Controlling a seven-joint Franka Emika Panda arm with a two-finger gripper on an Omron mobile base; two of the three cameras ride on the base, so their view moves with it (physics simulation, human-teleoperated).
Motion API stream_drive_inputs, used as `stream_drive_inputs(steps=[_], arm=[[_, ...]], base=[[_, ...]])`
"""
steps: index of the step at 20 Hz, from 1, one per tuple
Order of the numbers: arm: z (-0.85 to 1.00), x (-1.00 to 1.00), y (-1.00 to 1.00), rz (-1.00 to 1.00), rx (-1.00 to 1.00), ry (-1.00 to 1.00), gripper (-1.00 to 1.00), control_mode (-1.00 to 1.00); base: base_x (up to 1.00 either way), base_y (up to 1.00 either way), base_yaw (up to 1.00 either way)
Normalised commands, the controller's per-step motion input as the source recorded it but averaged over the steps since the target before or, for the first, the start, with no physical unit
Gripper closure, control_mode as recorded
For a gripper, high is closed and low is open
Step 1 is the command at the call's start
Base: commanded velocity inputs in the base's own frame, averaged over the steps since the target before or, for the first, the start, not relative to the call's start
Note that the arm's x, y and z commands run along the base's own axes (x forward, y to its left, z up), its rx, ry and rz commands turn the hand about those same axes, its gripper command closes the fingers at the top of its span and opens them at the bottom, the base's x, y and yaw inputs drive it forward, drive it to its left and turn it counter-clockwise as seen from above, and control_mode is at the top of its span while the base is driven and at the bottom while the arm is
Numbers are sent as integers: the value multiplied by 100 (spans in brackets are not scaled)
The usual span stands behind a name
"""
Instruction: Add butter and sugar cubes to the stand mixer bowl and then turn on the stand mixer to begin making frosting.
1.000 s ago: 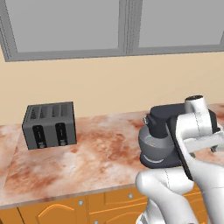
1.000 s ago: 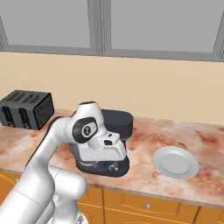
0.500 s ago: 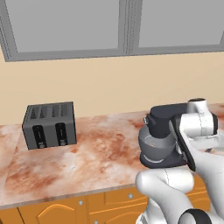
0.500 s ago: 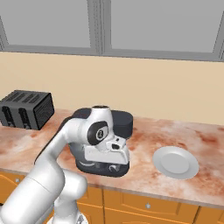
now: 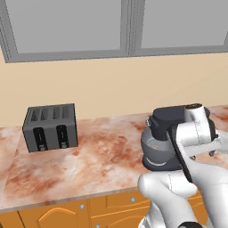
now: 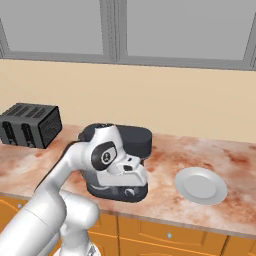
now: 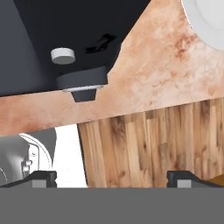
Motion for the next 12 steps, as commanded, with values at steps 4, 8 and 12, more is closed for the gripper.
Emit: stream_drive_inputs(steps=[4,8,12], arm=[[-26,0,0,0,-18,0,-100,-100],[-16,16,0,0,-10,1,-100,-100],[-4,30,0,0,-6,1,-100,-100]], base=[[0,0,0],[0,0,0],[0,0,0]])
